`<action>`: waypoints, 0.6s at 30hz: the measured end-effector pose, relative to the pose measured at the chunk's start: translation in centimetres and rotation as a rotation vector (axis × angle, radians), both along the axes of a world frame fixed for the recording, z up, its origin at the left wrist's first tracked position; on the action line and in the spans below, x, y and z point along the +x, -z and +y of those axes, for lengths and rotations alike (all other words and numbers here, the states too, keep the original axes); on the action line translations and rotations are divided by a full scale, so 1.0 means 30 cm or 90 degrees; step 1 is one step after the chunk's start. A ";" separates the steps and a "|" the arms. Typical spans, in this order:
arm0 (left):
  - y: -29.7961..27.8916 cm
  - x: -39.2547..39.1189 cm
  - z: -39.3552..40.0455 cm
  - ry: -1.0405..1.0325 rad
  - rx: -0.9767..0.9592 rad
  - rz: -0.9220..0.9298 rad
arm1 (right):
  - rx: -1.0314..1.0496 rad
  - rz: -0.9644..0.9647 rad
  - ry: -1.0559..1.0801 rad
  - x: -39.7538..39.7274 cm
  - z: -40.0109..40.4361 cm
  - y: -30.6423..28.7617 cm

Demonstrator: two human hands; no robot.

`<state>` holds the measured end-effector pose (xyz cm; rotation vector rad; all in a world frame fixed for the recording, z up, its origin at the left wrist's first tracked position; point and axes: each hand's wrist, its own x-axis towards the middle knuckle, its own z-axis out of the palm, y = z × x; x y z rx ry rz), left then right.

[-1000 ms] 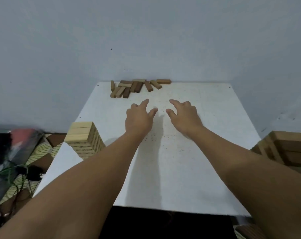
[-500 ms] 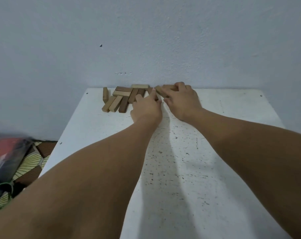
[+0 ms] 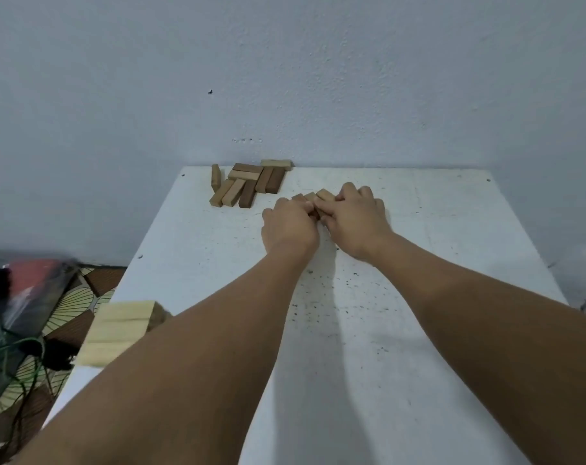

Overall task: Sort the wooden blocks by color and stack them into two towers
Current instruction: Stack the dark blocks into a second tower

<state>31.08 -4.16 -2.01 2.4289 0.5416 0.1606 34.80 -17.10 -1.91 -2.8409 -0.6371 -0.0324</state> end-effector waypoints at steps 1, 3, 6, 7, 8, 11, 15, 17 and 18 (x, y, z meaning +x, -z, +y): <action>-0.002 -0.041 -0.008 -0.001 -0.006 0.000 | 0.004 0.010 0.000 -0.043 -0.015 -0.003; -0.006 -0.131 -0.025 0.010 -0.012 -0.002 | 0.012 0.029 -0.001 -0.138 -0.049 -0.009; -0.008 -0.268 -0.057 0.041 -0.017 -0.006 | 0.031 0.062 -0.001 -0.275 -0.087 -0.010; -0.008 -0.313 -0.069 0.053 -0.015 -0.004 | 0.044 0.072 -0.001 -0.319 -0.099 -0.008; -0.008 -0.357 -0.080 0.066 -0.013 -0.003 | 0.063 0.078 -0.003 -0.361 -0.110 -0.008; -0.008 -0.490 -0.104 0.118 0.004 0.012 | 0.132 0.091 -0.010 -0.494 -0.146 0.001; 0.003 -0.670 -0.105 0.165 -0.014 0.004 | 0.251 0.104 -0.002 -0.679 -0.201 0.030; 0.011 -0.757 -0.103 0.170 -0.034 0.001 | 0.308 0.115 0.005 -0.760 -0.231 0.034; 0.015 -0.792 -0.103 0.173 -0.031 -0.010 | 0.325 0.121 0.006 -0.791 -0.246 0.031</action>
